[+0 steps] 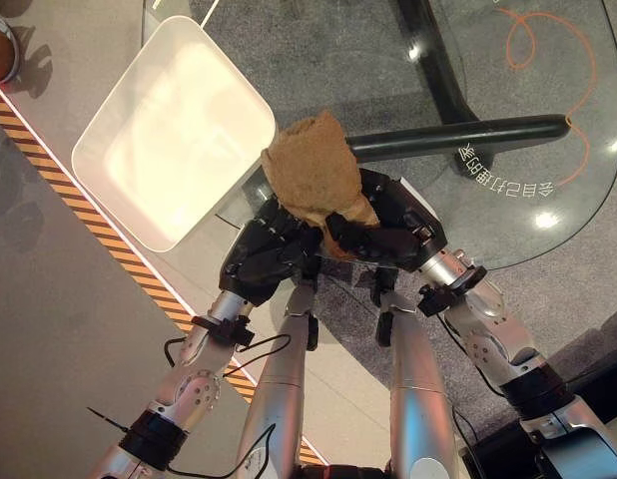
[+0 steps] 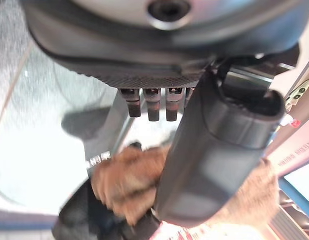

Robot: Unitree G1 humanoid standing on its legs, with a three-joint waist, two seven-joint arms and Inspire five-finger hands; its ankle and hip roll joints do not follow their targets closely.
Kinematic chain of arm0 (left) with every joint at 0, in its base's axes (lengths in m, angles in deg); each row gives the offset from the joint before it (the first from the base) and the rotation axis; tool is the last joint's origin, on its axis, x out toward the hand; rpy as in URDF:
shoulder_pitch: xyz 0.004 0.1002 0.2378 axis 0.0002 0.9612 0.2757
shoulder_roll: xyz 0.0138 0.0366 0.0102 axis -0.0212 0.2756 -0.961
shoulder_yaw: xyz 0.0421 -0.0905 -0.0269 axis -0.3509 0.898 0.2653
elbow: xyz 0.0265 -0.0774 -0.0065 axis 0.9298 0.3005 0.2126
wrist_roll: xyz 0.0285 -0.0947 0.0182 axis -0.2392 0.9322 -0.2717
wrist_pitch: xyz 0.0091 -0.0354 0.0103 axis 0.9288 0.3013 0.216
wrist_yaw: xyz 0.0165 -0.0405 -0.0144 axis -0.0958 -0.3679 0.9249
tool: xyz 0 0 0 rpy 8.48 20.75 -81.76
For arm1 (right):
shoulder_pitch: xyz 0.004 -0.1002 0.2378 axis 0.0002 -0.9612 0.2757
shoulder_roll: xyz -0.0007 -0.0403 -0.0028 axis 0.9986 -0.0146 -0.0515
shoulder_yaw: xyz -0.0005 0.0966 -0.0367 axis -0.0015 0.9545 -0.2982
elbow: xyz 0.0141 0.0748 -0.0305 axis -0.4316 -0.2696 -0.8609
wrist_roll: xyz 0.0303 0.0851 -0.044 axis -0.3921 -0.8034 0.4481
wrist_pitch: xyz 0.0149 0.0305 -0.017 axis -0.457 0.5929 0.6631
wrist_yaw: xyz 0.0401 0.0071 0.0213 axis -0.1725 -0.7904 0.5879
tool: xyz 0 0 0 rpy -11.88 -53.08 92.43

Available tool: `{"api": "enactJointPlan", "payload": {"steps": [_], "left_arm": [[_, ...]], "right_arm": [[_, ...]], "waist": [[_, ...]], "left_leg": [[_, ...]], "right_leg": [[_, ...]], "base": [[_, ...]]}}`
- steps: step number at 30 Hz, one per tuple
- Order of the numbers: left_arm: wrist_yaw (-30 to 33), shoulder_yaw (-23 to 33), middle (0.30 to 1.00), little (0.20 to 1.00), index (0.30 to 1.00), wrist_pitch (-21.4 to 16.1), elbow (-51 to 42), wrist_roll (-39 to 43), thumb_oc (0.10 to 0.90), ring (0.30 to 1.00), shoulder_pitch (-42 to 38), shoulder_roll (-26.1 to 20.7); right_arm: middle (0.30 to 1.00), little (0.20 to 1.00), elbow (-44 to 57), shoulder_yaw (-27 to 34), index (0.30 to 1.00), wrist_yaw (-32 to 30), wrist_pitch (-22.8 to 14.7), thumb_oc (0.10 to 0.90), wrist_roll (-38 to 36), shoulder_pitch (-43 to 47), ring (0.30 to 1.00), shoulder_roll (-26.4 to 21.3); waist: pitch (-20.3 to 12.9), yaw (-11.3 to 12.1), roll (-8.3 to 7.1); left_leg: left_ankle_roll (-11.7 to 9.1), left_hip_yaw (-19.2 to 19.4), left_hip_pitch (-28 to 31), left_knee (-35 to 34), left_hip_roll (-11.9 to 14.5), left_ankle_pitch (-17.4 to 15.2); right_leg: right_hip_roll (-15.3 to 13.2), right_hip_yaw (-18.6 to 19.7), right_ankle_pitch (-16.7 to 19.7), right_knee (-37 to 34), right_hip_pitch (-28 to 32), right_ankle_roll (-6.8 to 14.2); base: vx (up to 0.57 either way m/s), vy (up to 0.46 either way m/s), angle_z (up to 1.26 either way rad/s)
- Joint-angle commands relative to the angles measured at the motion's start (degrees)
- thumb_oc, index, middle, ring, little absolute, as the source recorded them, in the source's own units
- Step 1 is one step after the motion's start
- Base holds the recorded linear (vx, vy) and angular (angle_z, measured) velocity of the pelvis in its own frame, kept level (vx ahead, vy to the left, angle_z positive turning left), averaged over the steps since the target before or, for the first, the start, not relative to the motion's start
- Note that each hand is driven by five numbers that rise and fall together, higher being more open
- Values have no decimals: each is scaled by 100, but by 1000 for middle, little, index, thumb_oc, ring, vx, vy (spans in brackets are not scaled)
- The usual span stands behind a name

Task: Wipe the table with a cloth and put it in the basket.

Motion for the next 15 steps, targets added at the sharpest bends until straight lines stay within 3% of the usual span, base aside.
{"api": "enactJointPlan", "payload": {"steps": [1, 3, 9, 15], "left_arm": [[-792, -39, 900, 900, 900, -84, -842, 157, 800, 900, -138, 99], [-1017, -8, 900, 900, 900, -63, -836, 392, 800, 900, -120, 90], [-1225, 91, 900, 900, 900, -297, -934, 837, 800, 900, -112, 166], [-949, 152, 900, 900, 900, -468, -1009, 922, 800, 900, -175, 326]], "right_arm": [[300, 200, 996, -419, 300, 89, -722, 100, 228, 371, 300, 98], [300, 200, 921, -286, 300, -39, -803, 100, 190, 344, 300, 68], [300, 200, 971, -287, 300, 151, -484, 100, 305, 269, 300, 52], [300, 200, 1006, -395, 300, 323, -297, 100, 345, 215, 300, 207]], "waist": [[-121, -81, 86], [-121, -101, 82], [-121, -116, 78], [-121, -103, 56]], "left_leg": [[391, 272, -38, 589, -313, -502], [387, 291, -10, 581, -307, -523], [395, 283, -17, 539, -310, -512], [398, 230, -25, 504, -338, -490]], "right_leg": [[276, 141, 993, -1031, 92, 104], [282, 157, 992, -1018, 96, 113], [301, 201, 994, -1018, 65, 112], [308, 207, 992, -1037, 58, 115]], "base": [[0, 0, 0], [2, 17, 0], [1, 5, 0], [0, 0, 0]]}}
